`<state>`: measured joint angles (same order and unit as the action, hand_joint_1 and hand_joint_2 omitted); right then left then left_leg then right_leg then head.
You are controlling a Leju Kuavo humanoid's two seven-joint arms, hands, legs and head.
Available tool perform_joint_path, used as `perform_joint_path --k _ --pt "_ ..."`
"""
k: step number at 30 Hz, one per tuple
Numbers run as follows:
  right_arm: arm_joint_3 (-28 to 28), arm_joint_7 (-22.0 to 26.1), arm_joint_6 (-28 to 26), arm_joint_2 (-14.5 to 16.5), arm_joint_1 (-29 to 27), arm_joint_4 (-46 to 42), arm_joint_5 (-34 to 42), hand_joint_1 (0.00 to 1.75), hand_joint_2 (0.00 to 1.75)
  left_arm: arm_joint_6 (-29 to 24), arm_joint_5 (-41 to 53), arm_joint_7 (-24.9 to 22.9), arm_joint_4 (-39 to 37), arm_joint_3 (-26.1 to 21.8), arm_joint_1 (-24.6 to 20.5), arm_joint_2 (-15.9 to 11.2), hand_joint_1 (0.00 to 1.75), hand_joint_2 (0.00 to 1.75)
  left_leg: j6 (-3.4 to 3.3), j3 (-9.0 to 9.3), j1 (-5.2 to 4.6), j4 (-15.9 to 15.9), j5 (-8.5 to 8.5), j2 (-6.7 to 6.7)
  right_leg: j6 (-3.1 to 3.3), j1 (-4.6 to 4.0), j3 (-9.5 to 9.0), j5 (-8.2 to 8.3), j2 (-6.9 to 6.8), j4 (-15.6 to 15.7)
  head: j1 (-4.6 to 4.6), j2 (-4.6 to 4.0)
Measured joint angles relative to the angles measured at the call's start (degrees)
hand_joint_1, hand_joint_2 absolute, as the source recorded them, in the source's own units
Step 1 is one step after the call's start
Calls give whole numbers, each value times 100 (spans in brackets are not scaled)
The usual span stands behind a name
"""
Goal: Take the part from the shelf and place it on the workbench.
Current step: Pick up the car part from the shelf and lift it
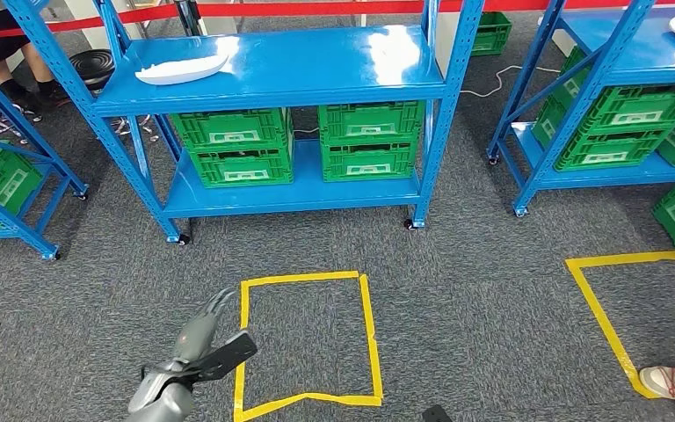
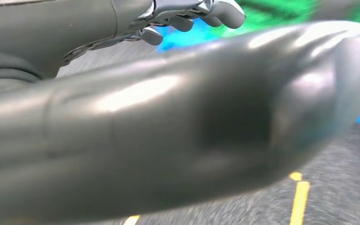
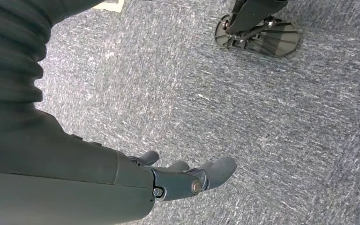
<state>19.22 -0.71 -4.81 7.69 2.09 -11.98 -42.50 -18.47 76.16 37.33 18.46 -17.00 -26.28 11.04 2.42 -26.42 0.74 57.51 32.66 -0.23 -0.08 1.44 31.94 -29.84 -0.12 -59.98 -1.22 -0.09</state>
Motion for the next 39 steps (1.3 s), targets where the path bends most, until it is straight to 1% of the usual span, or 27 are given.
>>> perform_joint_path --k 4,10,15,18,27,33,39 --pt "12 2 2 0 1 3 -123 0 175 2 1 155 212 543 -106 112 0 0 -1 -1 -3 3 0 2 0 0 2 0 2 0 0 0" --pt "48 28 5 2 18 16 -208 0 175 118 -352 180 617 1369 -211 195 0 0 -4 -3 -3 6 1 6 -7 0 3 4 6 1 0 0" --pt "116 26 17 2 18 34 -270 0 175 427 -816 -84 1124 2173 -298 191 0 0 -6 -7 -3 8 -1 5 -13 0 3 8 7 1 0 0" --pt "148 23 17 2 19 36 -288 0 175 498 -937 -183 1355 2554 -367 172 0 0 -7 -10 -4 8 -1 6 -15 1 2 9 8 1 0 0" --pt "163 21 33 2 20 42 -340 0 175 531 -1159 -268 1665 3127 -408 94 0 0 -7 -9 -4 10 -1 6 -15 0 3 9 8 1 0 0" --pt "163 23 88 2 28 42 -466 0 175 907 -1347 -578 2325 3590 -550 -12 0 0 -8 -12 -4 12 -2 6 -17 0 3 11 8 1 0 0" --pt "163 23 97 2 31 42 -485 0 175 960 -1360 -620 2446 3651 -562 -29 0 0 -8 -13 -4 12 -2 6 -17 0 3 11 8 1 0 0"
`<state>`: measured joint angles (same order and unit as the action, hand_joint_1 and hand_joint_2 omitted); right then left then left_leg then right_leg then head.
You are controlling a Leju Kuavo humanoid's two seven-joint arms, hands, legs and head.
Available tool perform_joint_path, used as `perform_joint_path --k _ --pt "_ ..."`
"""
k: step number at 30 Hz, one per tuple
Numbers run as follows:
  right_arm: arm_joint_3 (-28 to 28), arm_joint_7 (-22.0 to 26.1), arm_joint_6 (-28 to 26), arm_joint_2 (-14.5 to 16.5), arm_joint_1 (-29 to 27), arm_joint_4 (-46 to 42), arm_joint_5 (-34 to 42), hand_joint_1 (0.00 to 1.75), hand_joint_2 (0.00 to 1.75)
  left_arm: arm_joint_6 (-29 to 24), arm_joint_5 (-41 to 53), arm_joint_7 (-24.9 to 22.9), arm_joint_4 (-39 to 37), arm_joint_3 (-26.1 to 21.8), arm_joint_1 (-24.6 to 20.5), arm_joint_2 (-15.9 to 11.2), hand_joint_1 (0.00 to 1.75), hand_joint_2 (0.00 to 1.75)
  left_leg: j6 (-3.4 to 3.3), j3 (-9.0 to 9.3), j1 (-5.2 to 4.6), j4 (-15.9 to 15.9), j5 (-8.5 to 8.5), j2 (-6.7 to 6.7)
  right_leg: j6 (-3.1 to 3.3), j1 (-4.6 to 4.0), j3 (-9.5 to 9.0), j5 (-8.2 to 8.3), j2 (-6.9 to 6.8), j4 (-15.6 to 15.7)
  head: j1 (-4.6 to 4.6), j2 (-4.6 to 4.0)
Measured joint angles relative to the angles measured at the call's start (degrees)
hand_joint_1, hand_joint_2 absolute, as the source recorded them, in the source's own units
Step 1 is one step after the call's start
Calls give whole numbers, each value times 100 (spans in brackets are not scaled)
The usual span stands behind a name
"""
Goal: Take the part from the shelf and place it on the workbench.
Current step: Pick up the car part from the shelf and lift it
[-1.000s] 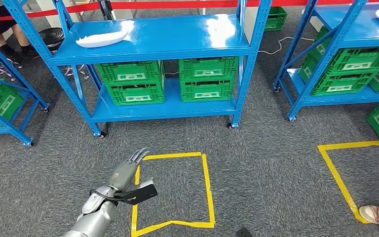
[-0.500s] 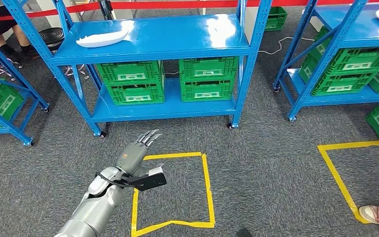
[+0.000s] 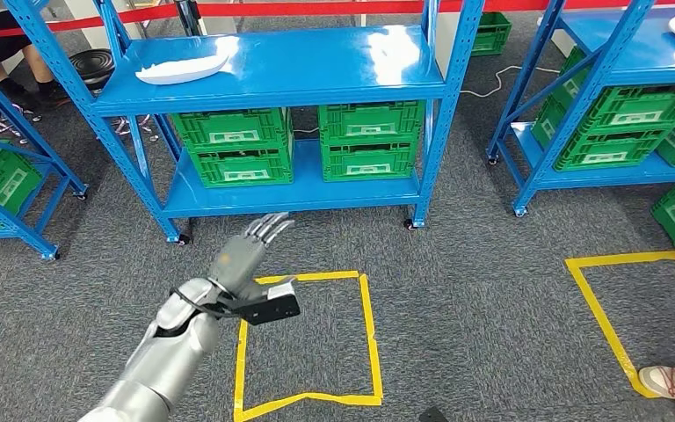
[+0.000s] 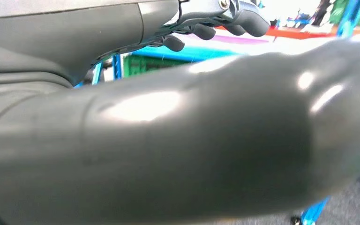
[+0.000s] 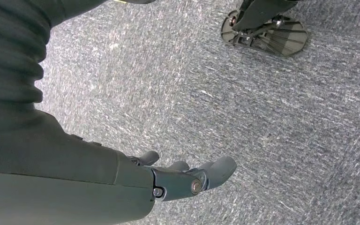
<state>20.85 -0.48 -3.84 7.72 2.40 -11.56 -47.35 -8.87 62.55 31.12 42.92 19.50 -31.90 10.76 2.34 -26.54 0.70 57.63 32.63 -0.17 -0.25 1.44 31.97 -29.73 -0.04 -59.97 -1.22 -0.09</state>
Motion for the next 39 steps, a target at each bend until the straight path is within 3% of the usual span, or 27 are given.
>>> perform_joint_path --k 5,10,15,26,39 --pt "3 0 17 0 8 0 -17 0 175 54 -35 -78 426 142 -6 -46 0 0 -1 -2 0 2 -1 0 -3 0 -16 2 0 0 1 0" --pt "126 10 8 0 39 8 -71 0 175 546 -206 -280 2406 456 -117 -208 0 0 -5 -6 -1 6 -3 0 -9 0 -18 6 1 1 1 0" --pt "152 13 6 -1 40 9 -112 0 175 899 -143 -335 2796 625 -334 -264 0 0 -6 -7 -1 8 -4 1 -13 0 -18 9 2 1 1 0" --pt "187 16 35 0 65 9 -200 0 175 968 -241 -437 2544 872 -798 -241 0 0 -8 -7 -2 11 -5 7 -18 1 -16 12 11 1 0 0" --pt "349 2 41 4 66 13 -212 0 175 469 75 -923 713 928 -1310 2 0 0 -8 -7 -3 12 -5 11 -18 1 -14 12 15 2 0 0"
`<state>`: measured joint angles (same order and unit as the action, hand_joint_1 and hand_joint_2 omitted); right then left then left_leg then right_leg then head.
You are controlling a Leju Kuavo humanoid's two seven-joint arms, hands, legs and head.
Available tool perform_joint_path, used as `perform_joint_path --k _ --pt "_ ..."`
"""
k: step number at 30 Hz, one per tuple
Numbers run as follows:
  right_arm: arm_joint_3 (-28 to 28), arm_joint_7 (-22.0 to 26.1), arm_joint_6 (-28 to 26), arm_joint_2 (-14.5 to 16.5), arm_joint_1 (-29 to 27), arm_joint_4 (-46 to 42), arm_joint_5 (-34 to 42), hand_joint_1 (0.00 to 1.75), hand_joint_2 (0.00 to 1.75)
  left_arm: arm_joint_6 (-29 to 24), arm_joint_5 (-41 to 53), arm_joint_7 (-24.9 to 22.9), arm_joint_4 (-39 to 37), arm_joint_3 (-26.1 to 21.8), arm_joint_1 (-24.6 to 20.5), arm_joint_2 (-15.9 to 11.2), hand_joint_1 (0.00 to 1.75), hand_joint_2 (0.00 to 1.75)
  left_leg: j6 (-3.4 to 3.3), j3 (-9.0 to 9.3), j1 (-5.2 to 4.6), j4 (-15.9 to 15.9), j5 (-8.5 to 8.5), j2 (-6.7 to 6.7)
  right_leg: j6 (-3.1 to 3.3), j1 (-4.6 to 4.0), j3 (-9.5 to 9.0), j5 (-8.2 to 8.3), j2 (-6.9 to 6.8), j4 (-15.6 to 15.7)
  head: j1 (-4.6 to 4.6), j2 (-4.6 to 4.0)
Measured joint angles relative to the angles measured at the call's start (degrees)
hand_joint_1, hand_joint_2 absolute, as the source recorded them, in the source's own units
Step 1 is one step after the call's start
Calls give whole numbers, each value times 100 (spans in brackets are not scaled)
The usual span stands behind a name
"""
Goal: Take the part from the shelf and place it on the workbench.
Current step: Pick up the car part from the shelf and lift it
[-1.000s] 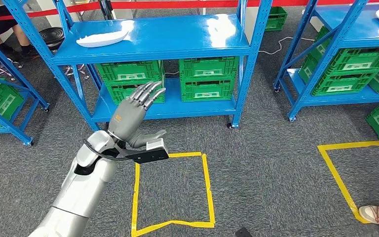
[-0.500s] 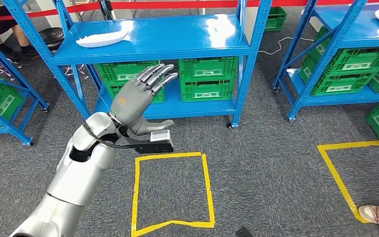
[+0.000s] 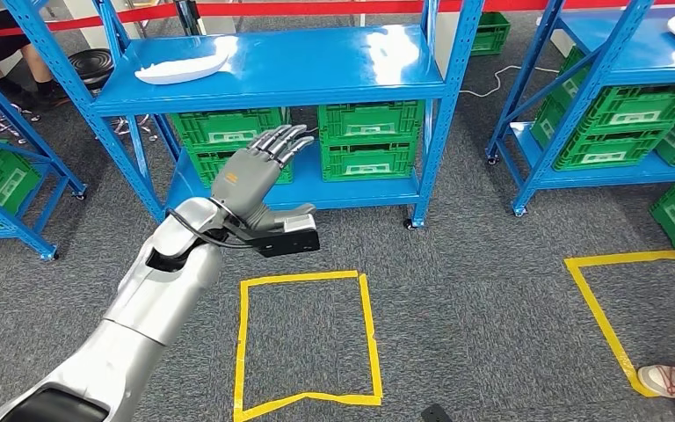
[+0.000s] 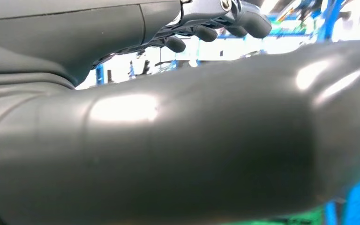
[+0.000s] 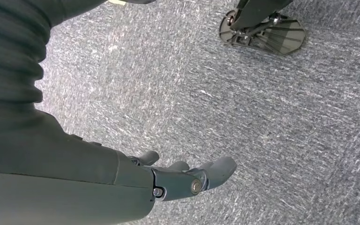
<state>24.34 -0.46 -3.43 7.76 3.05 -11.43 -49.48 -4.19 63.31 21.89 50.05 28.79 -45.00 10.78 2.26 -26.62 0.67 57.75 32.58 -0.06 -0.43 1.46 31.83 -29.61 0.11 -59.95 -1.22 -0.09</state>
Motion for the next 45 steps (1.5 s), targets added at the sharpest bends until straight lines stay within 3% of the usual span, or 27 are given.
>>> perform_joint_path --k 4,6,9,11,13,14,15,17,18,20,22,24,25,27,28,29,30,31,33,34,35,38,45 --pt "57 1 -7 29 -2 2 -18 0 175 -71 49 -64 -428 -10 -92 68 0 0 -50 -29 -23 40 5 -3 -41 44 13 31 0 20 3 0" --pt "73 2 -13 49 -1 4 -24 0 175 -91 46 -61 -561 -21 -143 92 0 0 -108 -56 -42 22 -14 -2 -88 68 24 66 2 58 5 0" --pt "79 7 -24 59 1 4 -34 0 175 -139 53 -56 -666 -27 -212 138 0 0 -219 69 14 -248 -159 19 -143 55 80 67 -7 33 -4 0" --pt "89 8 -33 57 2 4 -41 0 175 -162 66 -61 -733 -30 -241 168 0 0 -258 130 32 -352 -211 38 -163 43 388 -97 -7 -462 -13 0" --pt "107 3 -35 56 -7 4 -46 0 175 -167 82 -64 -797 -31 -220 186 0 0 -264 139 37 -351 -188 47 -198 51 845 -248 -4 -1143 -14 0" --pt "116 1 -35 55 -14 4 -49 0 175 -167 87 -64 -826 -31 -203 188 0 0 -253 151 47 -340 -162 47 -220 62 995 -193 -4 -1293 -13 0" --pt "124 -1 -36 52 -19 4 -52 0 175 -168 90 -64 -851 -31 -192 189 0 0 -226 172 66 -320 -124 42 -247 78 1035 -17 -7 -1215 -13 0" --pt "137 -2 -36 46 -21 5 -56 0 175 -173 92 -64 -893 -31 -189 194 0 0 -132 209 115 -234 2 31 -318 114 888 433 -29 -653 -12 0" --pt "143 -1 -35 57 -20 15 -58 0 175 -180 93 -66 -910 -32 -194 197 0 0 -70 195 119 -158 78 27 -334 122 788 547 -40 -397 -33 0" --pt "157 -5 -31 75 -11 33 -63 0 175 -201 101 -72 -933 -42 -184 205 0 0 31 123 97 -41 176 24 -222 109 721 457 -42 -246 -44 0" --pt "166 -14 -30 79 -12 42 -72 0 175 -217 110 -76 -945 -55 -169 212 0 0 82 102 90 -11 201 25 -55 97 720 353 -20 -255 -21 0" --pt "169 -16 -31 79 -27 42 -75 0 175 -230 113 -76 -948 -68 -174 217 0 0 110 50 101 135 274 26 18 94 694 307 -3 -248 10 0" --pt "169 -15 -31 79 -29 42 -75 0 175 -234 113 -76 -948 -73 -181 217 0 0 121 -78 100 370 370 26 45 96 669 290 2 -234 21 0" --pt "169 -13 -31 79 -29 42 -75 0 175 -241 114 -76 -959 -78 -177 216 0 0 133 -563 88 1153 624 25 85 85 631 264 8 -210 34 0" --pt "169 -12 -31 79 -30 42 -75 0 131 -242 114 -76 -967 -79 -163 213 0 0 128 -833 81 1530 702 25 100 73 615 253 12 -205 34 0" --pt "170 -8 -30 79 -36 42 -75 0 87 -242 114 -77 -974 -81 -145 209 0 0 107 -1041 75 1752 672 24 112 58 596 241 19 -204 34 0" --pt "170 1 -28 79 -41 42 -75 0 44 -242 113 -77 -979 -83 -131 204 0 0 70 -1154 64 1778 533 23 121 43 574 229 29 -203 36 0" --pt "171 16 -25 79 -45 42 -75 0 0 -243 113 -77 -982 -87 -125 199 0 0 16 -1155 44 1576 286 22 125 29 546 219 40 -200 36 0" --pt "172 75 -16 87 -45 42 -78 0 0 -254 121 -74 -982 -110 -129 195 0 0 -127 -969 -26 876 -225 16 118 2 494 206 56 -184 33 0" --pt "172 115 -12 93 -44 43 -83 0 0 -261 131 -70 -984 -127 -133 193 0 0 -184 -867 -60 571 -369 13 103 -6 478 205 64 -173 33 0" --pt "172 173 -9 98 -42 43 -90 0 0 -268 140 -63 -985 -145 -135 192 0 0 -194 -789 -79 371 -419 13 85 -17 475 200 69 -169 34 0" --pt "172 410 -23 97 -44 44 -106 0 0 -275 151 -31 -988 -178 -134 191 0 0 -96 -717 -80 218 -399 -10 64 -27 473 211 54 -141 42 0" --pt "214 1177 -91 82 -5 44 -122 0 0 -252 156 19 -995 -297 -130 177 0 0 -180 -717 -84 218 -419 -34 -34 -22 389 283 29 -11 42 0"
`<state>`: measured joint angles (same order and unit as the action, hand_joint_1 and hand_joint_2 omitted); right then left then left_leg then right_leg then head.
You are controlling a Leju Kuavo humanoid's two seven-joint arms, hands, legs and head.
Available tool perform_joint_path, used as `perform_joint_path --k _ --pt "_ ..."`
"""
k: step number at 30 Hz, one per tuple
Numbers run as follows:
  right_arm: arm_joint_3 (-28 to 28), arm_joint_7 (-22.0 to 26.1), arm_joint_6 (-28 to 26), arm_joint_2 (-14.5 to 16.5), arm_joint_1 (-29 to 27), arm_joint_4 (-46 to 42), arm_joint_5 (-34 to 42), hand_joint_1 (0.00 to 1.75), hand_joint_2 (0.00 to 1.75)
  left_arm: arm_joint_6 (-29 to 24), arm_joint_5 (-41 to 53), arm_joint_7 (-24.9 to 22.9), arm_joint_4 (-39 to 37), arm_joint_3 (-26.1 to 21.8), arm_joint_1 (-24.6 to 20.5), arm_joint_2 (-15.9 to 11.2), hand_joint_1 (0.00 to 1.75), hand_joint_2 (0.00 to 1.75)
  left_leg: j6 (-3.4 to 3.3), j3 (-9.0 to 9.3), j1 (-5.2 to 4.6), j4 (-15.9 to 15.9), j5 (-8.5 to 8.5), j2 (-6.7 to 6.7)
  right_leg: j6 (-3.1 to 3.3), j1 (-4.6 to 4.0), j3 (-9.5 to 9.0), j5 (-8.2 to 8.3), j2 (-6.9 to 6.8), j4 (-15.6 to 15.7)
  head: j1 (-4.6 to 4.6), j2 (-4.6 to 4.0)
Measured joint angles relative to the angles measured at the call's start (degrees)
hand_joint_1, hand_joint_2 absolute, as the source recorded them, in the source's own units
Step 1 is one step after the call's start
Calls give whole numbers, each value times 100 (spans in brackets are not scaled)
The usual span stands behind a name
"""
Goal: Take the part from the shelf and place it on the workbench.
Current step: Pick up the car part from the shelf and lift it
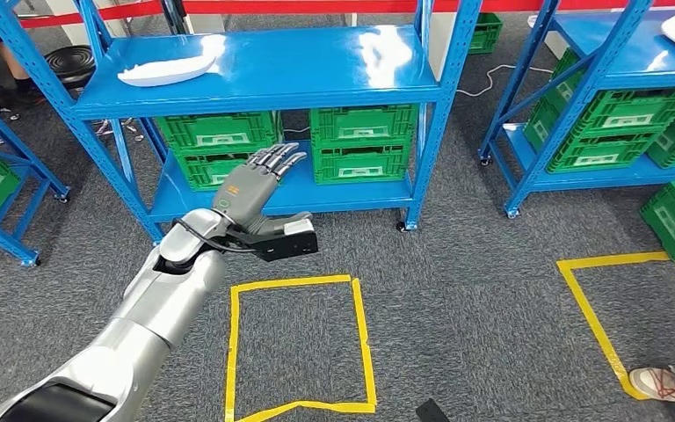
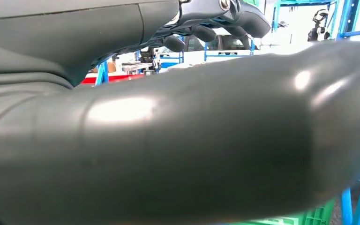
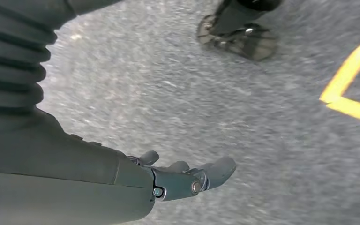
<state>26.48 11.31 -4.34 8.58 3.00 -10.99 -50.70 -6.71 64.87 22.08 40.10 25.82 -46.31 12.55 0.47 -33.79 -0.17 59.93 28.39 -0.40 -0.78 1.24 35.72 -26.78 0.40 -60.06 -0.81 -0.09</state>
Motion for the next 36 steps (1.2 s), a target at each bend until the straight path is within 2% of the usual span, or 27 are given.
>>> perform_joint_path --k 4,8,23,28,33,34,36 --pt "-4 587 -5 -8 5 0 -106 0 0 8 1 38 -57 -52 0 -30 0 0 -21 1 -1 1 -3 0 -26 2 -15 17 0 25 0 0" --pt "-11 775 210 -10 3 0 -145 0 0 5 10 76 -163 -60 -7 -54 0 0 -29 2 -3 3 -5 0 -33 2 -17 22 -2 30 1 0" --pt "-11 788 251 -13 3 0 -151 0 0 5 11 92 -326 -58 -30 -61 0 0 -29 5 -1 2 -6 1 -34 -1 -17 23 -1 30 2 0" --pt "-12 641 178 -26 5 0 -87 0 0 -7 9 91 -381 -60 -71 -58 0 0 -30 5 -2 2 -6 1 -34 0 -17 23 -2 30 2 0" --pt "86 569 424 -40 5 0 86 0 0 -63 10 33 -492 -60 -111 -39 0 0 -30 5 -2 2 -6 1 -34 0 -17 23 -1 30 2 0" --pt "99 557 479 -42 3 0 82 0 0 -79 11 17 -520 -60 -119 -36 0 0 -31 4 -3 5 -4 1 -36 1 -18 24 -1 34 2 0" --pt "108 534 479 -37 1 0 52 0 0 -108 13 -1 -565 -60 -134 -36 0 0 -76 0 -24 9 4 5 -75 27 -30 45 -4 72 3 0"
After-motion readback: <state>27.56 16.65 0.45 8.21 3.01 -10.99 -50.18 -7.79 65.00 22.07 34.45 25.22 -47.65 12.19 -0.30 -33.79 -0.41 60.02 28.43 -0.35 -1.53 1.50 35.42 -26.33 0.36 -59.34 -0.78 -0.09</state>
